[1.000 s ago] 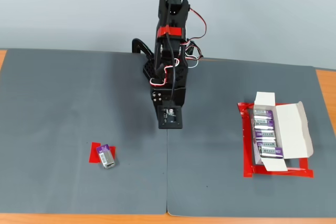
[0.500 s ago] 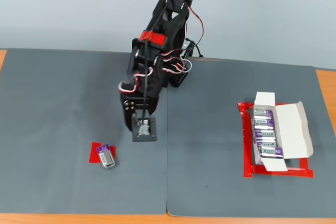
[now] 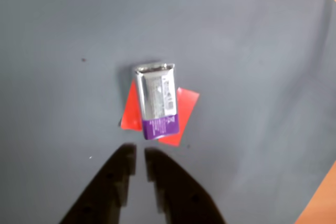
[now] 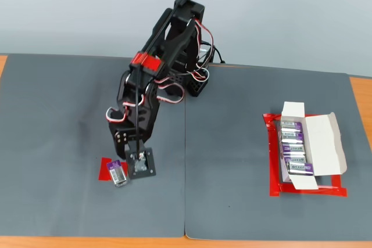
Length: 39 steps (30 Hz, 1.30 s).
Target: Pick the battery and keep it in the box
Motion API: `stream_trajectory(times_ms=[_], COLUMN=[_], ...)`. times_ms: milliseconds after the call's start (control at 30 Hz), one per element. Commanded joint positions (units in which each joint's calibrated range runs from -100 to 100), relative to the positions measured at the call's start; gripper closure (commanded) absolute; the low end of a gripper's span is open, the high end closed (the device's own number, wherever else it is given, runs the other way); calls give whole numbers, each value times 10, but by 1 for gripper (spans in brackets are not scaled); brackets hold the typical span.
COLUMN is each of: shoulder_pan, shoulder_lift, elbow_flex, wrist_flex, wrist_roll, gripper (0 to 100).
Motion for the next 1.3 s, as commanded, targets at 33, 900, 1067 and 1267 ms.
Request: stream_trajectory(times_ms=[33, 900, 1067, 1267], shoulder_pan=[3, 3, 2, -2], shoulder_lift=[22, 100, 113, 129], elbow_flex=[-47, -50, -50, -56], wrist_flex=[-5, -30, -35, -35], wrist_roll=[2, -3, -3, -3], gripper=[98, 75, 75, 75])
